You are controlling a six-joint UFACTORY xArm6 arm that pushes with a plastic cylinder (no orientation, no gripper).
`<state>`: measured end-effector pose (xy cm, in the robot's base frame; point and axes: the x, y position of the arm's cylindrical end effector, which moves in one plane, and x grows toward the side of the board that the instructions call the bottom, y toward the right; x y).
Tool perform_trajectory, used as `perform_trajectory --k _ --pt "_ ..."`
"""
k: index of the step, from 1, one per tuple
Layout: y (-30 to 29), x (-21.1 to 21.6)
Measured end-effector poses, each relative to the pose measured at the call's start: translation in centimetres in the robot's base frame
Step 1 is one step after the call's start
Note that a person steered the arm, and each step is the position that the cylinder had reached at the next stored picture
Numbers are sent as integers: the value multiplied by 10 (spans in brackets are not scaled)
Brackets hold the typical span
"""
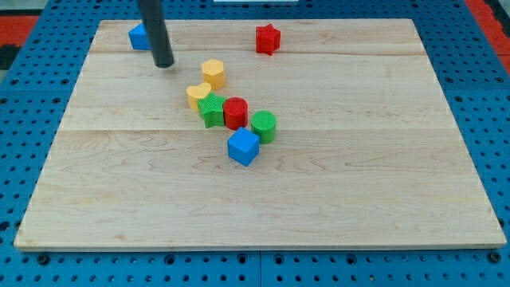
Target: Separate the yellow heart from yellow hexagon
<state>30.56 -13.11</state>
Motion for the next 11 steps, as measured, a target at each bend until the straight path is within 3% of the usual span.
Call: perform_trajectory --k 1,2,4,6,7,11 --pt "3 55" --pt "-22 80" --pt "118 75" --pt "102 56" --pt "96 26" --pt "232 -44"
